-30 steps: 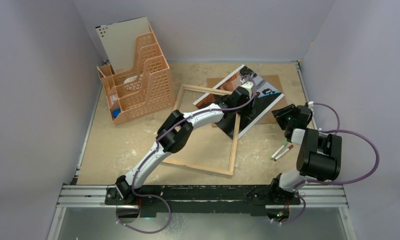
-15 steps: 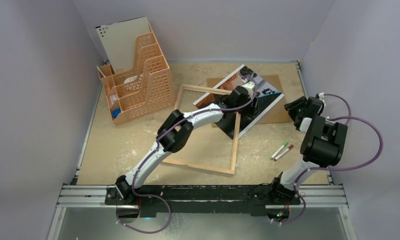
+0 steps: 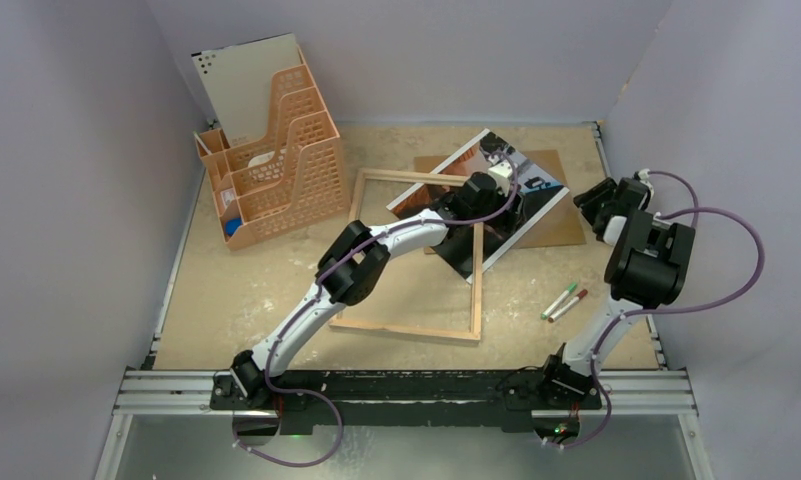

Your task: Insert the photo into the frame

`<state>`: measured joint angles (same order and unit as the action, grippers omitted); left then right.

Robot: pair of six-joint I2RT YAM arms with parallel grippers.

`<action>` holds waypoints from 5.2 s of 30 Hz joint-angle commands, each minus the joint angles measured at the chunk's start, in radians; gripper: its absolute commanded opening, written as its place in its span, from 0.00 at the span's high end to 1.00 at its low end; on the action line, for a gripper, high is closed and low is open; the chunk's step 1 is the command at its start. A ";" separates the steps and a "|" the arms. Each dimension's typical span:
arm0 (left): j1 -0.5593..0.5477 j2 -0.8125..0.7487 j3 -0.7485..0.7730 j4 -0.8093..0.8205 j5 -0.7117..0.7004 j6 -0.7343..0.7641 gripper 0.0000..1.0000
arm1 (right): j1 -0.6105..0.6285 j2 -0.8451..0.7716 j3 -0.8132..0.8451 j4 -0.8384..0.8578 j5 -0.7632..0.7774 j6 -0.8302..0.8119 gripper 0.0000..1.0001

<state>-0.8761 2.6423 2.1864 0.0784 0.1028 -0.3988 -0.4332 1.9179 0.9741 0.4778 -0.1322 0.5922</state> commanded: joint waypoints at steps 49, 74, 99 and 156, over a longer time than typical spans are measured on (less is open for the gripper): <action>0.014 0.191 0.080 -0.166 0.063 0.033 0.31 | -0.012 0.166 0.073 0.145 -0.168 0.167 0.50; 0.024 0.201 0.095 -0.178 0.058 0.018 0.32 | 0.004 0.148 0.063 0.330 -0.514 0.128 0.64; 0.096 -0.238 -0.125 0.011 0.303 -0.018 0.17 | 0.028 -0.370 -0.018 0.041 -0.102 -0.091 1.00; 0.128 -0.758 -0.319 -0.326 -0.258 0.045 0.17 | 0.066 -0.763 0.747 -0.642 -0.272 -0.301 1.00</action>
<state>-0.7776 1.9968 1.8954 -0.2550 -0.1234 -0.3698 -0.3695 1.1687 1.6958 -0.1673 -0.2741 0.2478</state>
